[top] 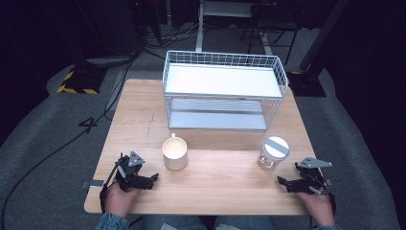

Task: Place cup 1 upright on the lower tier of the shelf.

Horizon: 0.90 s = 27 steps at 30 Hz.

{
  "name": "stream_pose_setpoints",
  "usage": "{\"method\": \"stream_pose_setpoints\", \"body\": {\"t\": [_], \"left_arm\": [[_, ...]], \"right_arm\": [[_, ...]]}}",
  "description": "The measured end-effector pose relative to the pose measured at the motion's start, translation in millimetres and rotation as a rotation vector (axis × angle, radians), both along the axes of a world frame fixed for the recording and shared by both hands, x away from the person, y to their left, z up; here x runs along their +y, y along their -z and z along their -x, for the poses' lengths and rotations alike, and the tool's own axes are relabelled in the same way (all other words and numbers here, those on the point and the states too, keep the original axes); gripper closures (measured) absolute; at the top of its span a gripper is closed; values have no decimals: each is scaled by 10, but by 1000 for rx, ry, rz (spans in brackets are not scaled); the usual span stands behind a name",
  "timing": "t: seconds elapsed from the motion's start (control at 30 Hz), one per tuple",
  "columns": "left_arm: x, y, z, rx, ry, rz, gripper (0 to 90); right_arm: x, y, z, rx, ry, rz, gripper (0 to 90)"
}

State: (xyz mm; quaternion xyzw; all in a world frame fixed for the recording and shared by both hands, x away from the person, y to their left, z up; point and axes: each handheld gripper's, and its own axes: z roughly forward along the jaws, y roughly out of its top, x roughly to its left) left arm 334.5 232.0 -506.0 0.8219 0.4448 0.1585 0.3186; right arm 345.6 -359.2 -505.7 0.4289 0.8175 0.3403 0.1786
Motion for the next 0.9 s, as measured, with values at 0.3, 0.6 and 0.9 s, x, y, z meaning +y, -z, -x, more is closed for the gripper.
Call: {"method": "stream_pose_setpoints", "body": {"t": [0.3, 0.6, 0.9], "left_arm": [[-1, 0, -1, 1, -5, -1, 5], [-9, 2, -5, 3, -24, 5, 5], [-19, 1, -21, 3, -42, 2, 4]], "right_arm": [[-2, -10, -12, 9, 3, 4, 7], [-43, -98, 45, -52, 31, -23, 0], [-42, -269, 133, -97, 20, -68, 0]]}}
